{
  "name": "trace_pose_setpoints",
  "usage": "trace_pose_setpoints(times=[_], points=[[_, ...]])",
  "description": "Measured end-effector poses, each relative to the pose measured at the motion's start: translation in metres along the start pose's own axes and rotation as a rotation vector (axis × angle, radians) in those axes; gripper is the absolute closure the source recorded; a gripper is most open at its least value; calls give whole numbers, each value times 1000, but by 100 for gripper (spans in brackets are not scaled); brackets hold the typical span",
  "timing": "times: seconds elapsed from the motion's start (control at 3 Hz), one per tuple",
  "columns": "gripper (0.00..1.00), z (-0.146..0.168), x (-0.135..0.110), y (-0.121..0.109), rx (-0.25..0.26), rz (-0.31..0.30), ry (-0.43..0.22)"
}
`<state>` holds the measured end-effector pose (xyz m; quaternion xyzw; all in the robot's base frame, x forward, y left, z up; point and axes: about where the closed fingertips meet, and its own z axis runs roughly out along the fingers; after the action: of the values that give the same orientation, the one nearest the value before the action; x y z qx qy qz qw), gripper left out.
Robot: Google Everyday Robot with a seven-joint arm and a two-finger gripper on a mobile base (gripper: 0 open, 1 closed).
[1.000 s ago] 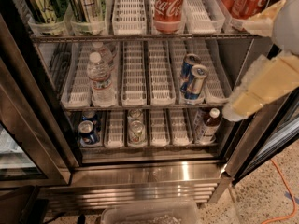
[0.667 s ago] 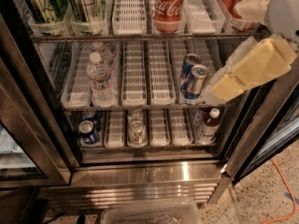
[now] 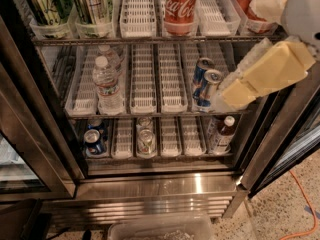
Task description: Pick coke can from top shelf of fridge
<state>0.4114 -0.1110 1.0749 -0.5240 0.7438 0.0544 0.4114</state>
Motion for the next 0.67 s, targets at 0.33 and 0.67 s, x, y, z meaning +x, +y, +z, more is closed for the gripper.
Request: trace_pose_setpoints(times=[0.33,0.67], points=[[0,17,-11,8,36,26,-55],[0,38,-24,2,116,51,-127]])
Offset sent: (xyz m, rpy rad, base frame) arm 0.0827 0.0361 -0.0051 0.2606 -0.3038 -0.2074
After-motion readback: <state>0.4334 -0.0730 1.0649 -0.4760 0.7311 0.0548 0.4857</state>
